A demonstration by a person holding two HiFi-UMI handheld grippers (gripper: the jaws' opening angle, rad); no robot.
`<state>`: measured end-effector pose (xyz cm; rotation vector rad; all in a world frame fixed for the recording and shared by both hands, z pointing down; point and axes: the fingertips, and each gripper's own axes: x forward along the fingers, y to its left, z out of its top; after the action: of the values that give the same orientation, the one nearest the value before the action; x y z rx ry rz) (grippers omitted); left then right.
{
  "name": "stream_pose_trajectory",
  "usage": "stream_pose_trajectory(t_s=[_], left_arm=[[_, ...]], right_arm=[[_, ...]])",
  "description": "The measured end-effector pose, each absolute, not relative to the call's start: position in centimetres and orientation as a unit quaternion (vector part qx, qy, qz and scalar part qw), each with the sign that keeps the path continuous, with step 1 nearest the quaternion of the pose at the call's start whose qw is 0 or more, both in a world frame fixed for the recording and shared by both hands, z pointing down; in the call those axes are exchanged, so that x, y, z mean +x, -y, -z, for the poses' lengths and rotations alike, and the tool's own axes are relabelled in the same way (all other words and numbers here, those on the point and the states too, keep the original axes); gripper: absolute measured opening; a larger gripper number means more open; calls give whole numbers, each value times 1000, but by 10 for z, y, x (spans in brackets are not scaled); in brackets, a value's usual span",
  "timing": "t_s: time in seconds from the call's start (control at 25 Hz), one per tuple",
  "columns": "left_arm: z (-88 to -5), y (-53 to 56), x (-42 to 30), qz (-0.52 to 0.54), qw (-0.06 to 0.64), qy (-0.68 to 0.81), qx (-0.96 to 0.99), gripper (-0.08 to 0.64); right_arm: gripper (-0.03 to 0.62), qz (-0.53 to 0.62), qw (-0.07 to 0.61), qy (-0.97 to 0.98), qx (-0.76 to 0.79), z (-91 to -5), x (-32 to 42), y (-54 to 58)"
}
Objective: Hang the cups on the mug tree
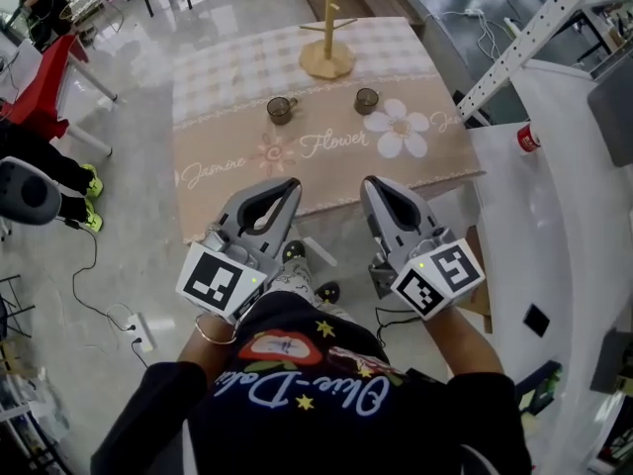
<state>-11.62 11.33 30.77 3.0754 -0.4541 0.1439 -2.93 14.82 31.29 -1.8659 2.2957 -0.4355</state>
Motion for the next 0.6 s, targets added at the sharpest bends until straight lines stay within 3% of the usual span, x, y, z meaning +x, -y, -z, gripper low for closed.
stream_pose_trajectory(t_s=[0.6], left_arm=[[-303,-74,-90,-31,16,144,989,9]], right_arm=[[9,144,53,-778,-609,-313,-16,-106]])
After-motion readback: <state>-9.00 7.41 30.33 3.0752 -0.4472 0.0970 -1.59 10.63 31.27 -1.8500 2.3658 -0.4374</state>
